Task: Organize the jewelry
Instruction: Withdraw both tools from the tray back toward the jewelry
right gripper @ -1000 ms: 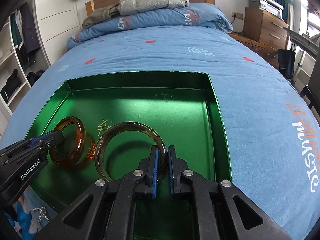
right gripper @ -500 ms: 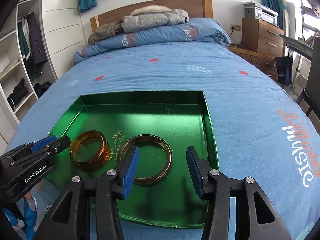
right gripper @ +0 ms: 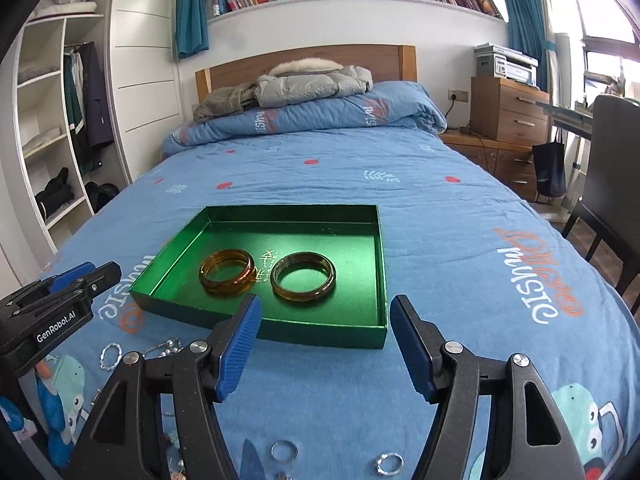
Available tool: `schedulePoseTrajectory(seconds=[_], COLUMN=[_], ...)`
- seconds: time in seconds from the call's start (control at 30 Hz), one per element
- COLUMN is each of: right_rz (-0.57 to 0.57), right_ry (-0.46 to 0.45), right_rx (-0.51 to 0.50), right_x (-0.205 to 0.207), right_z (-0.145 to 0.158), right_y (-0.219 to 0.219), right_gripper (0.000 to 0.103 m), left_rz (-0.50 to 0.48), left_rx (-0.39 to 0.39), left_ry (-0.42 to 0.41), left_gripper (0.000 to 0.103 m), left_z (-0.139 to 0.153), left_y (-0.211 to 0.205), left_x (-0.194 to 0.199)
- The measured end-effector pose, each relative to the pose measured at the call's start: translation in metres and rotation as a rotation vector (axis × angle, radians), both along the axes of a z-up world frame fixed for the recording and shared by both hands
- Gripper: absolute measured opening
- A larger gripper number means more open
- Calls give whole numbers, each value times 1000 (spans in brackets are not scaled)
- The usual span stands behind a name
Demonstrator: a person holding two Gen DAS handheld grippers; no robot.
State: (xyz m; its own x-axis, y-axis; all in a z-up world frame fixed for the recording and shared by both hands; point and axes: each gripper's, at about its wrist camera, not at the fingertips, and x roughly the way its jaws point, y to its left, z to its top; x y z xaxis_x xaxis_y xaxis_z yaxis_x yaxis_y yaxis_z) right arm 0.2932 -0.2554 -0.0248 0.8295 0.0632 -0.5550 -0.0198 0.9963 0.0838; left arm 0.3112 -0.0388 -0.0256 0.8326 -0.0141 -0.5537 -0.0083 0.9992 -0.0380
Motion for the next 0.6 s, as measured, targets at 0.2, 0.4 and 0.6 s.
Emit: schedulePoseTrajectory(seconds=[0.2, 0.4, 0.6], right_rz=[-3, 0, 1], right_ry=[-24, -35, -54], right_rx=[0, -7, -18], right_x=[-46, -92, -131], right_z=[16, 23, 31], right_y=[-3, -5, -4], right_gripper=[67, 67, 67], left_rz=[7, 5, 14], left_rx=[16, 46, 60], left_ry=[-19, -34, -57], left_gripper=[38, 38, 38], left_z=[12, 18, 25], left_y=[10, 17, 22], left_x=[-49, -93, -132])
